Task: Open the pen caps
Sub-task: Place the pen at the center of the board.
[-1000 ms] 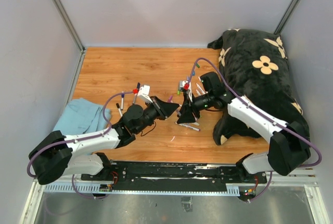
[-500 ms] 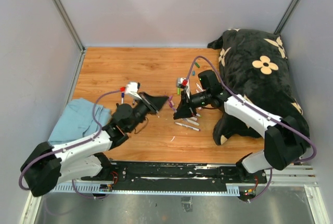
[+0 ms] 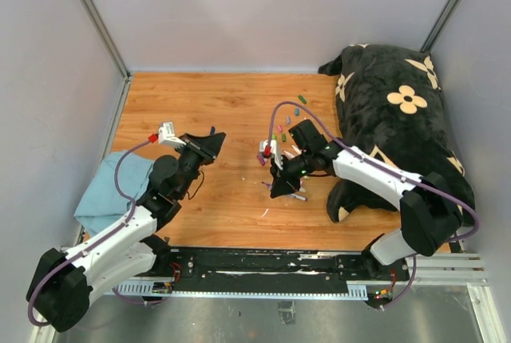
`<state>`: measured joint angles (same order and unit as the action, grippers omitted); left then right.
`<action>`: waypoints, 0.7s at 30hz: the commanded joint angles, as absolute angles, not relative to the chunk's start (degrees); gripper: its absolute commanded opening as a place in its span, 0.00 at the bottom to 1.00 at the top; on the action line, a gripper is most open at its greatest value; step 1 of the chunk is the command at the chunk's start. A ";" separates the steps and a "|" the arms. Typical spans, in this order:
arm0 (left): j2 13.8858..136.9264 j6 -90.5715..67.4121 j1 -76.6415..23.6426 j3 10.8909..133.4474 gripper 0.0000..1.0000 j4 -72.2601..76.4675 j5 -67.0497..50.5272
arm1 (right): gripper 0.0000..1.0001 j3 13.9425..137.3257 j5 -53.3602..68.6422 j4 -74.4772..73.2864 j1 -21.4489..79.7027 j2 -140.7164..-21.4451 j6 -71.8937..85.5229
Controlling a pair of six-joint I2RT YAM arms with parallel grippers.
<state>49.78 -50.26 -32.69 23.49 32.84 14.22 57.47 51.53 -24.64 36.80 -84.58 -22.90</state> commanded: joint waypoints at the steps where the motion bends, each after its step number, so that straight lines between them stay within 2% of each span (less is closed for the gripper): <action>1: 48.57 -50.48 -32.34 18.97 0.00 25.55 13.27 | 0.02 59.91 33.73 -31.92 42.02 -87.61 -31.76; 11: 50.98 -54.08 -32.34 12.50 0.00 23.56 13.31 | 0.05 65.72 18.91 -36.97 48.48 -99.83 -28.83; 17: 56.21 -58.09 -32.34 11.58 0.00 26.78 10.30 | 0.08 66.76 15.35 -37.11 49.27 -103.60 -26.93; 21: 59.98 -59.48 -32.34 12.56 0.00 27.40 8.87 | 0.14 67.08 15.07 -37.39 49.70 -104.32 -26.63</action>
